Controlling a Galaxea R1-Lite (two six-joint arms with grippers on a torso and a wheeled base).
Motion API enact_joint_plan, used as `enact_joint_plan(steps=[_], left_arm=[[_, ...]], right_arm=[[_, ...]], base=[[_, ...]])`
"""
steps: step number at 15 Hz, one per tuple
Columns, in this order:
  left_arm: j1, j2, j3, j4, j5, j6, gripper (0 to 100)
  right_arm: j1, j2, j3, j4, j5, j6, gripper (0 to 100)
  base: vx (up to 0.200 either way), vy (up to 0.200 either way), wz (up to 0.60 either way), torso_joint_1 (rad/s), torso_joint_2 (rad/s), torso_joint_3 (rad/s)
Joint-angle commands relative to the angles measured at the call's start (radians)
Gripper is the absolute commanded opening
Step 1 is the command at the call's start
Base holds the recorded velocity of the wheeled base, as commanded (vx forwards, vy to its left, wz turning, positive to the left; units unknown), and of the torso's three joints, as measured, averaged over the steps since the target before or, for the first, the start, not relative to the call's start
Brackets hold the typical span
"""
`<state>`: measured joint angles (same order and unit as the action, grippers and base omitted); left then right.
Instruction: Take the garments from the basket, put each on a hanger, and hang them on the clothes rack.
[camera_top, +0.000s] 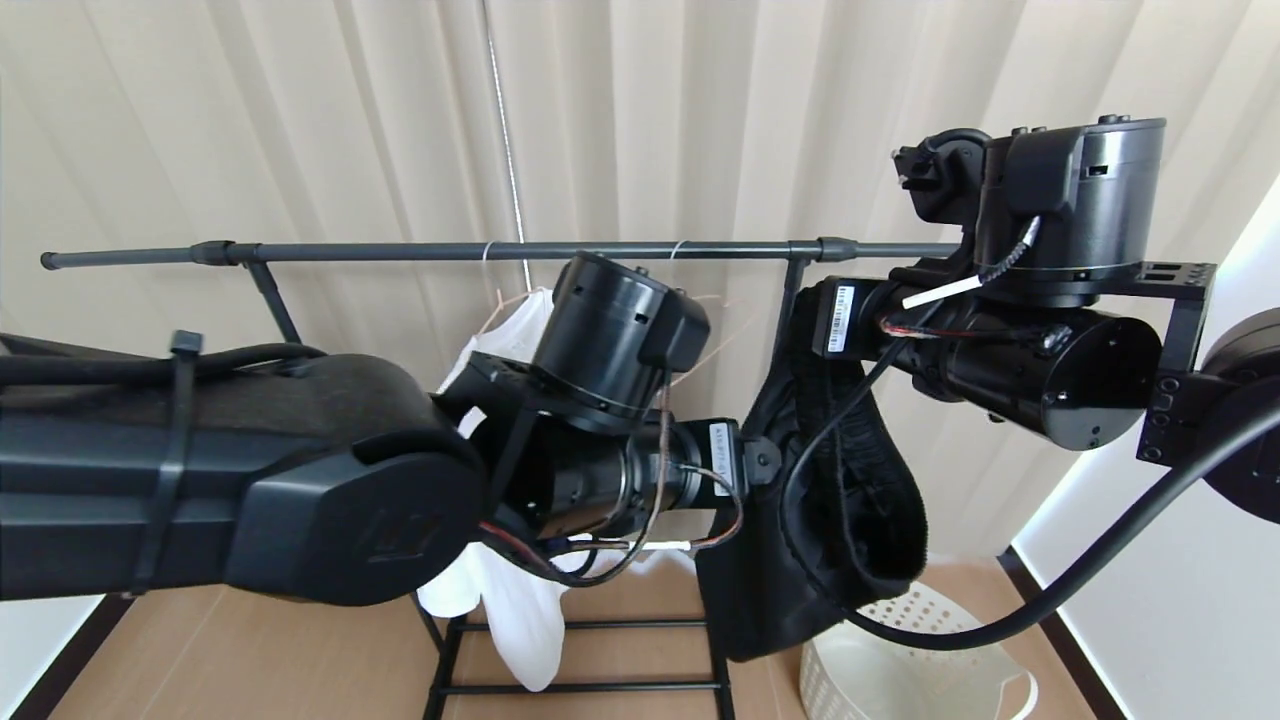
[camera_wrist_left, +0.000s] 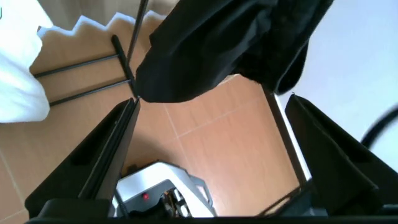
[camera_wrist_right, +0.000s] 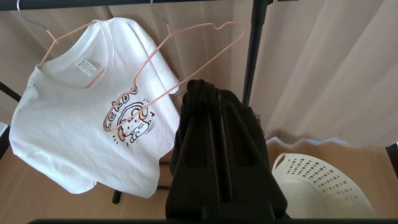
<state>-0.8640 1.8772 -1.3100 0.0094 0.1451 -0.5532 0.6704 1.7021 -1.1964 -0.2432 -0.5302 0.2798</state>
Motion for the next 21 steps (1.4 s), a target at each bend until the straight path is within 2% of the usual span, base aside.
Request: enact_joint_plan(steps=[1,4,9,12,18,21], left_arm=[[-0.015,0.074,-0.045,-0.002,0.005,-0.010,100],[-0.015,0.095,-0.086,-0.003,0.008,-0.056,100],[-0.015,0.095,-0.077,-0.031,0.017,-0.067,100],[-0.012,0.106,-0.078,-0.034,0.021,-0.067,100],[0.016,0.164,-0.081,-0.034,0.114,-0.059,100],[0.023,0.163,-0.031,-0.031,0.169,-0.039,100]], right_arm=[[0.003,0.004,0.000,-0.001,0.001,-0.001,0],[0.018,0.001,0.000,-0.001,0.001,0.006,0],[0.064,0.010,-0.009,-0.001,0.001,0.058,0],[0.081,0.002,-0.011,0.001,0.001,0.062,0],[0.095,-0.012,-0.011,0.001,-0.001,0.068,0],[0.067,-0.032,-0.023,0.001,0.001,0.065,0]], base=[[0.000,0.000,0.00,0.000,0.00,0.000],[0.000,0.000,0.00,0.000,0.00,0.000],[0.000,0.000,0.00,0.000,0.00,0.000],[0.000,0.000,0.00,0.000,0.00,0.000],[0.000,0.000,0.00,0.000,0.00,0.000],[0.000,0.000,0.00,0.000,0.00,0.000]])
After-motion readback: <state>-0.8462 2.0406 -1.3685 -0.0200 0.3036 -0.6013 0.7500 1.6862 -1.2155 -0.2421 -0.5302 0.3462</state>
